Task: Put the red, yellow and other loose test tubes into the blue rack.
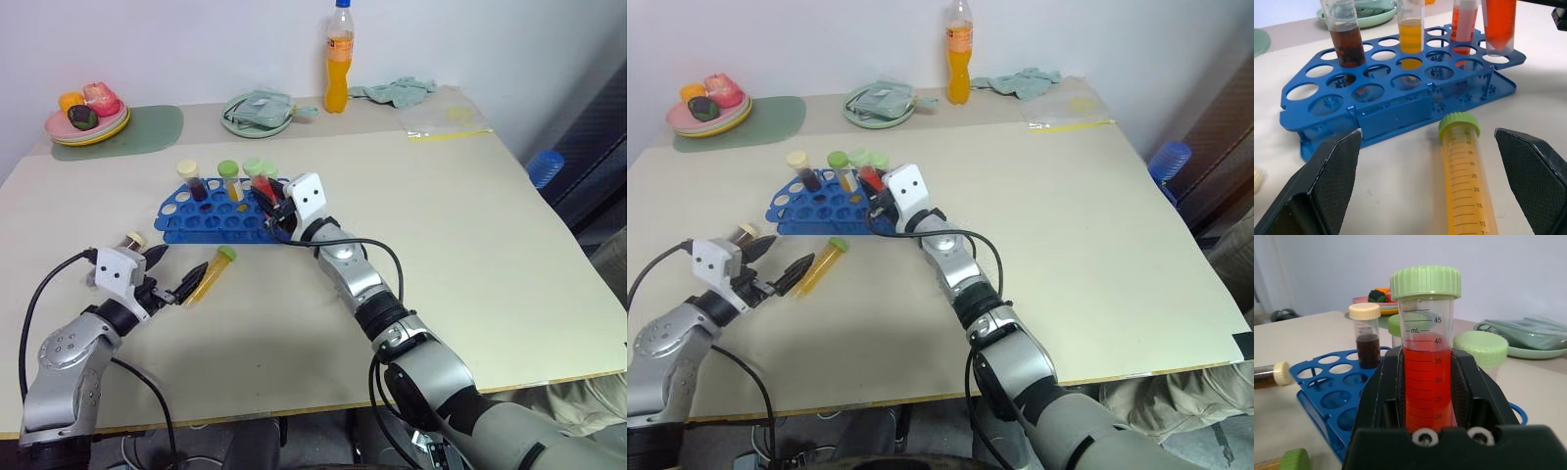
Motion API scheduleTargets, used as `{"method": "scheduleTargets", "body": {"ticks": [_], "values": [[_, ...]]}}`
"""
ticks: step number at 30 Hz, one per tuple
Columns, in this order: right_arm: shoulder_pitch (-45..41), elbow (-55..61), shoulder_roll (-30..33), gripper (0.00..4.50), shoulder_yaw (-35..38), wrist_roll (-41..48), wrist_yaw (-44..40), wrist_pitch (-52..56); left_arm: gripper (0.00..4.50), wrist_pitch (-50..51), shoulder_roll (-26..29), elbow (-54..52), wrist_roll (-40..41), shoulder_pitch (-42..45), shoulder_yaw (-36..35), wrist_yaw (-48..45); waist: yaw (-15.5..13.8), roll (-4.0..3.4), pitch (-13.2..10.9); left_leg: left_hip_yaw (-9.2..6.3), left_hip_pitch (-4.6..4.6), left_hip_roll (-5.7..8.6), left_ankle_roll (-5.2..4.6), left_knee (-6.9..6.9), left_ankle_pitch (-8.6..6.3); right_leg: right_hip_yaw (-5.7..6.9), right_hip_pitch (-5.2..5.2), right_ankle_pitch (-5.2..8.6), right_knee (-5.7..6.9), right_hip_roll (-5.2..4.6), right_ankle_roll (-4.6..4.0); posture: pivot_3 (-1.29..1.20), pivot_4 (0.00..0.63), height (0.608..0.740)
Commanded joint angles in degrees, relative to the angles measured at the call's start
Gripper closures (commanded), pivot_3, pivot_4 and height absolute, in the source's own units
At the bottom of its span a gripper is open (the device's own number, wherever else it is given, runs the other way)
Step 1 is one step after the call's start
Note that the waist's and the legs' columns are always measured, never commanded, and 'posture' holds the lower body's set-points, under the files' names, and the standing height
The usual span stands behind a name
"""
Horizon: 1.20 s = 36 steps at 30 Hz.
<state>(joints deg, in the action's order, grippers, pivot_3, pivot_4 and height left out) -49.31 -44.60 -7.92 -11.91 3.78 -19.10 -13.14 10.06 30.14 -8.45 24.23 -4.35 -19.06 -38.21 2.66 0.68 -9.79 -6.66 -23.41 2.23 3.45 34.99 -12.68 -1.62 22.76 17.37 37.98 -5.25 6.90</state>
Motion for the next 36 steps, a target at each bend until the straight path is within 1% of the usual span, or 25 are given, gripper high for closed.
{"method": "scheduleTargets", "body": {"ticks": [1, 4, 10, 18, 26, 36], "values": [[-1.86, -0.93, -5.54, 3.71, 0.33, 0.90, -1.22, 0.17, 0.00, -2.30, -0.05, 0.54, -0.16, -0.33, -0.36, -0.84, 0.00, 0.00, 0.00, 0.00, 0.00, -0.01, 0.00, 0.00, 0.00, 0.00, 0.00, 0.00, 0.00, 0.01, 0.00, 0.00, 0.150, 0.740], [-2.60, -1.65, -6.38, 3.71, 1.24, 2.15, -1.79, 1.09, 0.00, -2.92, -0.17, 1.26, -0.22, -0.40, -0.31, -1.30, -0.01, 0.00, 0.00, 0.00, 0.00, -0.01, 0.00, 0.00, 0.00, 0.00, 0.00, 0.00, 0.00, 0.01, -0.01, 0.00, 0.150, 0.740], [-3.17, -3.59, -6.60, 3.71, 1.20, 1.61, -0.58, 0.31, 0.00, -2.78, -0.43, 0.89, -0.26, -0.07, 0.31, -0.92, -0.01, 0.00, 0.00, -0.01, 0.00, -0.01, 0.01, 0.00, 0.01, 0.00, 0.00, 0.00, 0.02, 0.01, -0.01, 0.00, 0.150, 0.740], [-0.93, -2.71, -6.17, 3.71, 1.85, 2.51, -0.25, 0.22, 0.00, -0.13, -0.58, -2.42, 0.12, 0.52, 1.34, 1.04, -0.01, 0.00, 0.00, -0.01, 0.00, -0.01, 0.02, 0.01, 0.01, 0.00, 0.00, 0.00, 0.03, 0.01, -0.01, 0.00, 0.150, 0.740], [3.17, -1.31, -5.85, 3.71, 1.35, 3.03, -1.29, -1.05, 0.00, 3.76, -0.10, -6.57, 0.86, 1.12, 1.58, 2.96, -0.02, 0.00, 0.00, 0.00, 0.00, -0.01, 0.02, 0.01, 0.01, -0.01, 0.00, 0.00, 0.03, 0.01, -0.01, 0.00, 0.150, 0.740], [5.68, -1.03, -5.19, 3.71, 1.30, 2.88, -0.74, 0.18, 0.00, 7.10, -0.08, -9.53, 1.12, 1.41, 1.26, 3.96, -0.08, 0.00, 0.00, -0.01, 0.00, 0.00, 0.03, 0.01, 0.02, 0.00, 0.00, 0.00, 0.03, 0.01, -0.01, 0.00, 0.150, 0.740]]}}
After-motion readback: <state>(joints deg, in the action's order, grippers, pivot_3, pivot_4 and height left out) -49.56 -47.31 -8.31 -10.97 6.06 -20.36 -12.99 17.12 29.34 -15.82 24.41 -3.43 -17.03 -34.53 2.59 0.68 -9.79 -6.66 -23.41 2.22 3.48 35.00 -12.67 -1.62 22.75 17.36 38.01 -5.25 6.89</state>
